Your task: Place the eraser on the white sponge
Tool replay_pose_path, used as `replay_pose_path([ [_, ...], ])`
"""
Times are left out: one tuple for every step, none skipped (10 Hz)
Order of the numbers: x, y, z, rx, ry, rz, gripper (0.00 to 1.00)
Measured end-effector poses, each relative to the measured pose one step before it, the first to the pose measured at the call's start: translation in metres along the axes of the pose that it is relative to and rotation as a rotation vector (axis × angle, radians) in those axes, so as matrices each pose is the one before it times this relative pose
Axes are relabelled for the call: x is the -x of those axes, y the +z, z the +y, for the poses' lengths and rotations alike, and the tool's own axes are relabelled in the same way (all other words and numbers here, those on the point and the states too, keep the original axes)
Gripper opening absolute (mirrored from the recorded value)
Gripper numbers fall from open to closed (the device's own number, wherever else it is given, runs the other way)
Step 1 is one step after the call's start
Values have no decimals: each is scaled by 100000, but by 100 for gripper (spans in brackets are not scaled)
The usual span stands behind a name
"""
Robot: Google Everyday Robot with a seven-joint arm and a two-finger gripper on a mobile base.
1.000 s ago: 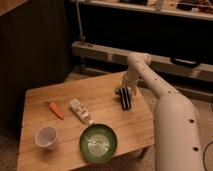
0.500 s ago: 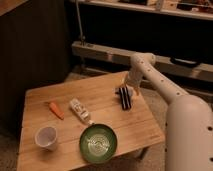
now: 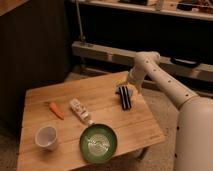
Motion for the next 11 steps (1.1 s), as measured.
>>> replay_pose_path([
  [253,1488,-531,5180,-1874,-1986,80],
  [459,1264,212,3229,-502,-2276,80],
  [247,1571,858,5443,-649,-1627,80],
  [598,1914,398,8495,-1553,-3369,80],
  [190,644,-334,2926,-1188,-1136,78],
  [157,297,225,2079,-292,-1153,72],
  [-4,110,679,2263,217,-522,60],
  [11,-62,-305,504,-753,-287,49],
  [130,-72,-268,-345,-315,-633,41],
  [-169,-360,396,289,619,488,29],
  [-100,-278,395,56,556,471,20],
])
